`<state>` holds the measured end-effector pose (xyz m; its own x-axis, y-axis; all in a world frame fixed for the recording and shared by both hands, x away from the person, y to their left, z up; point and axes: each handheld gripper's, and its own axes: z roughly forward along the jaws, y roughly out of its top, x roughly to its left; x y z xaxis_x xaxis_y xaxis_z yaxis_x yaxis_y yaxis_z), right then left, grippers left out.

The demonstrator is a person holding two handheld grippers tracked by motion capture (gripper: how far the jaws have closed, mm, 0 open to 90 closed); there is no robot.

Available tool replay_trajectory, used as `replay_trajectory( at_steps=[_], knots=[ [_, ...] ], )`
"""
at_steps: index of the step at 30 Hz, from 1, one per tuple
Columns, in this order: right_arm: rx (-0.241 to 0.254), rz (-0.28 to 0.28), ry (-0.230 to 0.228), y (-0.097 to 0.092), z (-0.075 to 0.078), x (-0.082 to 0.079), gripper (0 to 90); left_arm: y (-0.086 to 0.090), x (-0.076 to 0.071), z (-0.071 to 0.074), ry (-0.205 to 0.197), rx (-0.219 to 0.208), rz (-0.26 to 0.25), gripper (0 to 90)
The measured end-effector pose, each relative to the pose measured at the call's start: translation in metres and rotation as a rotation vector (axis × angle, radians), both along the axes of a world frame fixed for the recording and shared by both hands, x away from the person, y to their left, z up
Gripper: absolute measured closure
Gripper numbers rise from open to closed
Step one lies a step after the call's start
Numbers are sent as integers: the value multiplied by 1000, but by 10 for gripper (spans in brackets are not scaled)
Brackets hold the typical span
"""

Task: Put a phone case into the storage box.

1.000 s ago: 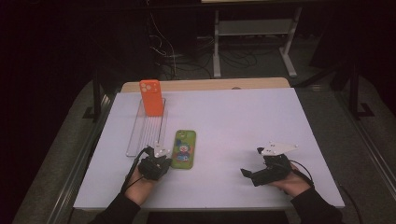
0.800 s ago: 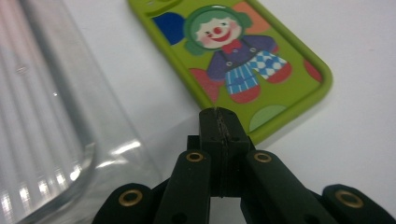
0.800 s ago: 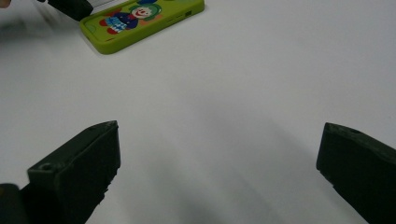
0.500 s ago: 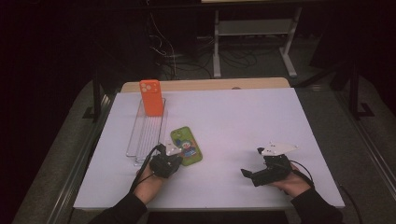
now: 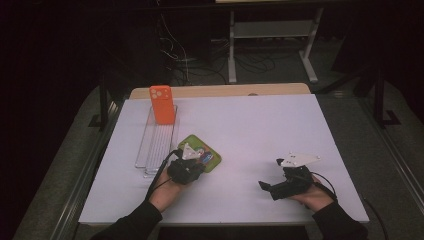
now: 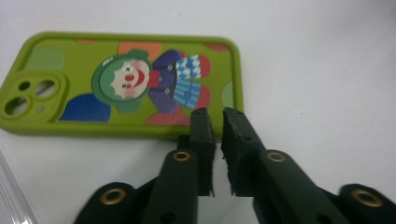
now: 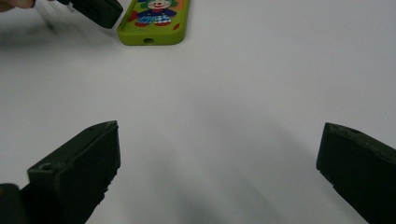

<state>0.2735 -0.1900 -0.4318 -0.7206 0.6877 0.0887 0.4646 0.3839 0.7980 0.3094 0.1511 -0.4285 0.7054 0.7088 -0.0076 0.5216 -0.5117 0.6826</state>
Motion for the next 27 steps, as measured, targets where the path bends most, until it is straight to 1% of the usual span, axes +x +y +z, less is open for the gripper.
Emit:
replay_trajectory(
  at_steps=[1, 2, 3, 4, 5, 6, 7, 8, 10, 11, 14, 16, 17, 18, 20, 23, 24, 25, 27],
  knots=[
    [1, -2, 1, 0, 0, 0, 0, 2, 1, 3, 5, -26, -21, 772],
    [-1, -1, 0, 0, 0, 0, 0, 2, 0, 5, 33, -69, -32, 740],
    [2, -2, 0, 0, 0, 0, 0, 2, -1, 7, 49, -87, -53, 714],
    [0, -1, 0, 0, 0, 0, 0, 2, -1, 9, 55, -103, -82, 686],
    [-4, 1, -1, 0, 0, 0, 0, 1, -3, 12, 50, -97, -104, 655],
    [-6, 3, 0, 0, 0, 0, 0, 1, -4, 14, 41, -96, -120, 645],
    [-5, 2, -2, 1, -1, 0, 0, 1, -5, 16, 43, -109, -135, 628],
    [-6, 2, -2, 1, -1, 0, 0, 0, -6, 19, 41, -125, -138, 611],
    [-7, 2, -3, 1, -1, 1, 0, 2, -8, 25, 32, -141, -167, 574],
    [-7, 1, -2, 1, -1, 1, 0, 2, -8, 28, 26, -160, -168, 550],
    [-10, 0, 6, 2, -2, 1, 0, 6, -8, 37, 28, -178, -192, 462],
    [-8, -1, 11, 2, -2, 1, 0, 10, -7, 42, 10, -180, -208, 405],
    [-11, 3, 10, 2, -2, 1, 0, 13, -7, 45, 6, -180, -207, 388],
    [-15, 7, 0, 2, -2, 2, 0, 16, -6, 47, 3, -187, -210, 365],
    [-16, 7, 6, 2, -2, 2, 0, 22, -5, 51, -7, -194, -215, 325],
    [-23, 5, 21, 2, -2, 3, 0, 31, -4, 56, -27, -188, -218, 252],
    [-28, 6, 22, 3, -2, 3, 0, 34, -5, 56, -31, -191, -214, 230],
    [-28, 6, 24, 3, -2, 4, 0, 38, -4, 57, -37, -185, -219, 208],
    [-22, 4, 40, 4, -2, 5, 0, 44, -4, 58, -49, -184, -212, 164]
  ],
)
